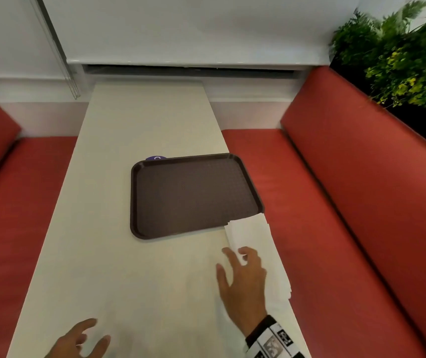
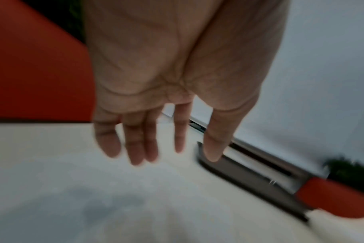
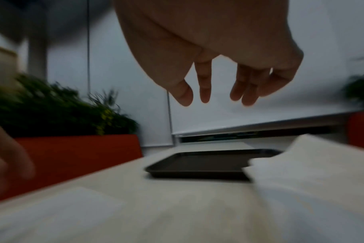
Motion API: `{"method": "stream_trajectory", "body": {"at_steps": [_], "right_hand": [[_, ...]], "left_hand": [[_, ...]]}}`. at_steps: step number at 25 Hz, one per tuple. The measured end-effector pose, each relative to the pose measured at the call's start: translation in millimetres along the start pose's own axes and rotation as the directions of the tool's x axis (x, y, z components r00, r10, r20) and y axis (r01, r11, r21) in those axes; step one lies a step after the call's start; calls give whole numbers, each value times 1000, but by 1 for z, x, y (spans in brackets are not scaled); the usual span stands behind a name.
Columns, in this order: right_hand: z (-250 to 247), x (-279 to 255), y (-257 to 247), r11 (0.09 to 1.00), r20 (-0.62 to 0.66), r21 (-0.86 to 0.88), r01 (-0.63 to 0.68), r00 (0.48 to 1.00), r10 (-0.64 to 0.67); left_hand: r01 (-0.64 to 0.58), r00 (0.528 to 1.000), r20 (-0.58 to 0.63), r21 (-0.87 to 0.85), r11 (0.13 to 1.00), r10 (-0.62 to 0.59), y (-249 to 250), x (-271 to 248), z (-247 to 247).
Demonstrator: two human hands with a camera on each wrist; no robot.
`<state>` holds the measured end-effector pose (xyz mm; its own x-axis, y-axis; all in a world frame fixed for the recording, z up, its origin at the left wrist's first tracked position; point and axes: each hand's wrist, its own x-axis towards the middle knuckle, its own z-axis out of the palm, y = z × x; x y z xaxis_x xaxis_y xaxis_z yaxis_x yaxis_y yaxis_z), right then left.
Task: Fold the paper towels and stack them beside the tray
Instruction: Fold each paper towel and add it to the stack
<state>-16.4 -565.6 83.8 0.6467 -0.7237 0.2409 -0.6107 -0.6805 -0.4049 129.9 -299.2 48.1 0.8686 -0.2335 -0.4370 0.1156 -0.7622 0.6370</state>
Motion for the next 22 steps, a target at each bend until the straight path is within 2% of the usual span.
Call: {"method": "stream_trajectory", "body": {"at_steps": [1, 2, 4, 5, 6, 8, 11, 15, 17, 20, 22], "right_hand": [[7, -11, -20, 998, 122, 67, 18, 992, -26], [18, -22, -37, 991, 304, 132, -22, 953, -19], [43, -39, -58, 976, 632, 158, -149, 775, 16], [55, -45, -64, 972, 723, 130, -195, 689, 42], [67, -50, -69, 970, 773, 98, -222, 631, 67], [85, -58, -76, 970, 820, 32, -241, 562, 112], [104, -63, -86, 968, 827, 34, -248, 551, 112], [110, -65, -104, 970, 804, 139, -201, 594, 8], [110, -63, -110, 951, 768, 209, -227, 641, -16], [113, -54, -114, 870, 713, 351, -346, 701, -9], [115, -45, -114, 743, 719, 434, -510, 693, 56]], "left_hand": [[21, 999, -30, 114, 993, -18, -22, 10, 5], [42, 999, -17, 186, 982, -40, -41, 18, 10], [126, 992, -11, 249, 960, -127, -60, 27, 18], [166, 985, -5, 253, 953, -170, -58, 24, 17], [210, 976, -6, 266, 941, -216, -51, 15, 11], [305, 952, -36, 173, 937, -303, -46, 0, 5], [300, 954, -2, 90, 950, -301, -46, -7, 9], [227, 974, -19, 62, 972, -226, -56, -13, 22], [187, 982, -1, 52, 981, -187, -59, -19, 23], [166, 986, 32, 18, 986, -166, -65, -23, 23], [162, 986, 42, -15, 987, -162, -67, -26, 21]]}}
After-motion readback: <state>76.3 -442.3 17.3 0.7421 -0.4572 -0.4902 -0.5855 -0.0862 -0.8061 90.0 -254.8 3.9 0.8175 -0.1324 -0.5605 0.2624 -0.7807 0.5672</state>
